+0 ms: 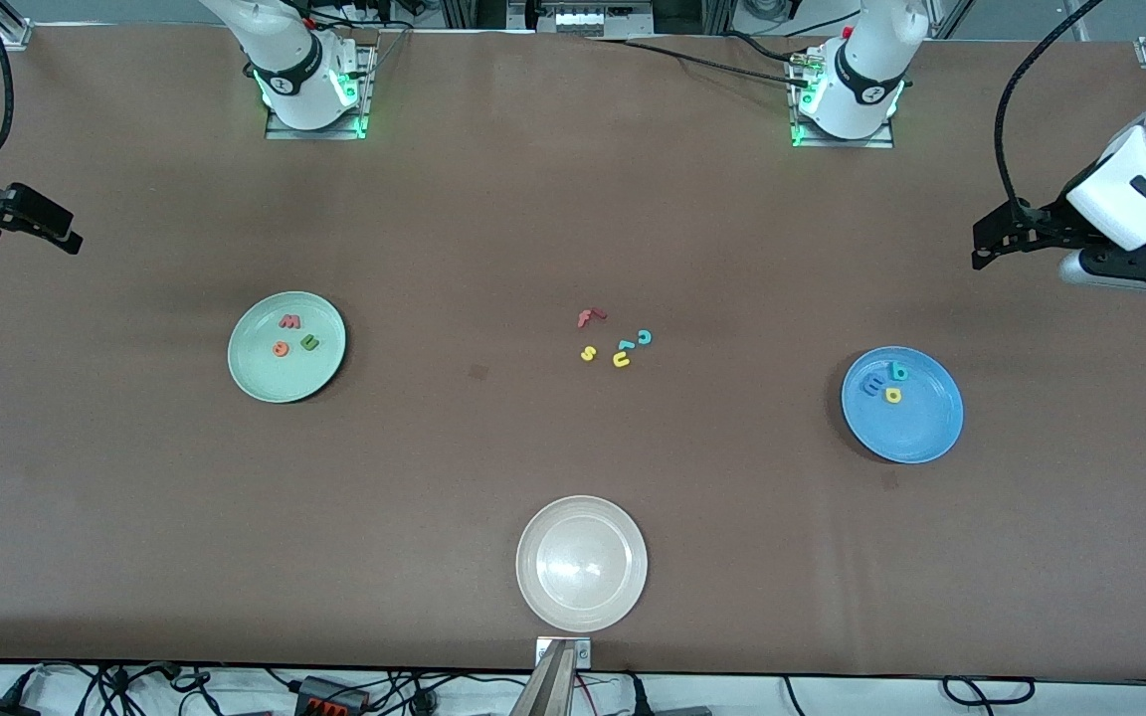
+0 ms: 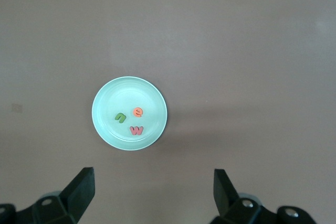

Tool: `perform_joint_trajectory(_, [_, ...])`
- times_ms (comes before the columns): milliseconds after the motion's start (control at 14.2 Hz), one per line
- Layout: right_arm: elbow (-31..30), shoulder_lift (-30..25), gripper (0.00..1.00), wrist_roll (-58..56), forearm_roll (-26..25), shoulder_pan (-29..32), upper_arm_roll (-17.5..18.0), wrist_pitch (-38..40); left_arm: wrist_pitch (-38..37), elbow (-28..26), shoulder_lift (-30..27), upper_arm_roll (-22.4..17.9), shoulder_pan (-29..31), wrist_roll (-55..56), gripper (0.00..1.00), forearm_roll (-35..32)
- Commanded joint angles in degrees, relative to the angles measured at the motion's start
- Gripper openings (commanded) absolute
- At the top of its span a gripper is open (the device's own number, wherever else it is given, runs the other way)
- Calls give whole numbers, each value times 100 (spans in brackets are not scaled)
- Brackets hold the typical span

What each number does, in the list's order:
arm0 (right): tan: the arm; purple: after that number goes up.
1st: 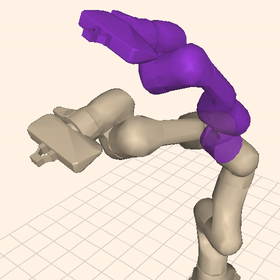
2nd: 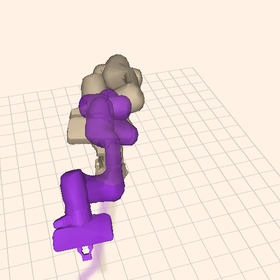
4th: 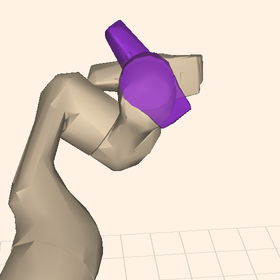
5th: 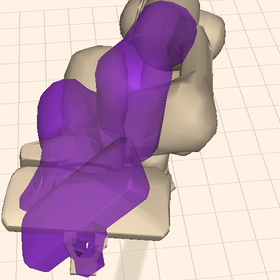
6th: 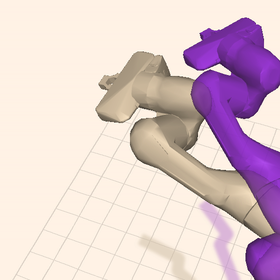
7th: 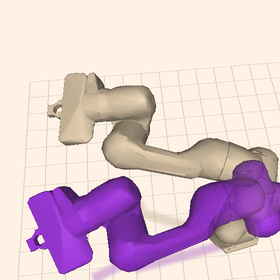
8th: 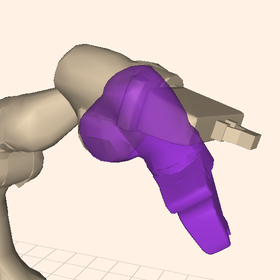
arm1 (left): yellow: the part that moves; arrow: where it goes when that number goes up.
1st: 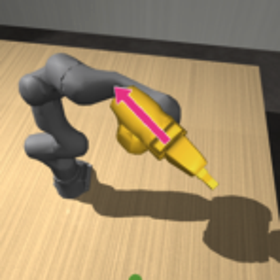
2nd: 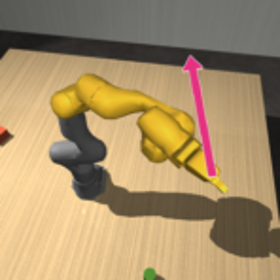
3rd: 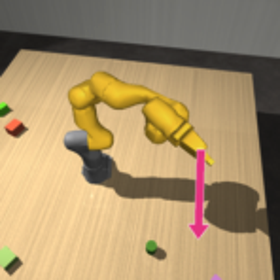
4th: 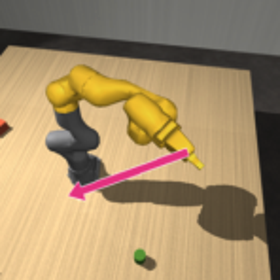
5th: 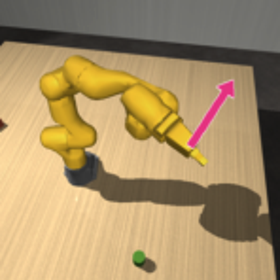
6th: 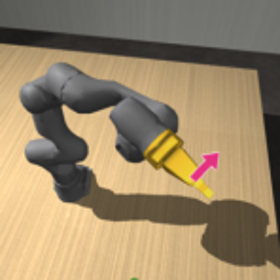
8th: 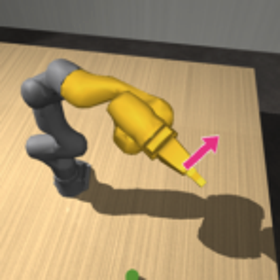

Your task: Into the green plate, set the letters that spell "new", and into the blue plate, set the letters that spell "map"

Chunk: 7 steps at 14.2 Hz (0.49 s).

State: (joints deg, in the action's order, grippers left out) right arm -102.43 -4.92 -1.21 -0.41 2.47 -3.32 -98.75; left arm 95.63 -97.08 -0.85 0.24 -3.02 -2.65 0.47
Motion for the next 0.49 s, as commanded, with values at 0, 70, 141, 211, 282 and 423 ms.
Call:
perform_joint_trajectory(0, [-137,-114,100,-64,-108,-36,25,-74,-202,215,59,11,-24,-25,100,-126])
perform_joint_trajectory(70, [-137,-106,100,-64,-231,-36,25,-74,-220,224,76,11,-24,-25,100,-126])
perform_joint_trajectory(141, [-137,-106,100,-64,-267,-27,25,-65,-220,233,85,11,-24,-25,100,-126])
perform_joint_trajectory(211, [-137,-106,100,-64,-267,-27,25,-65,-229,268,94,19,-24,-25,100,-135])
perform_joint_trajectory(282, [-137,-106,100,-64,-267,-27,25,-65,-264,295,94,19,-24,-25,100,-135])
perform_joint_trajectory(423, [-146,-97,100,-64,-267,-10,16,-56,-317,304,94,54,-24,-25,100,-135])
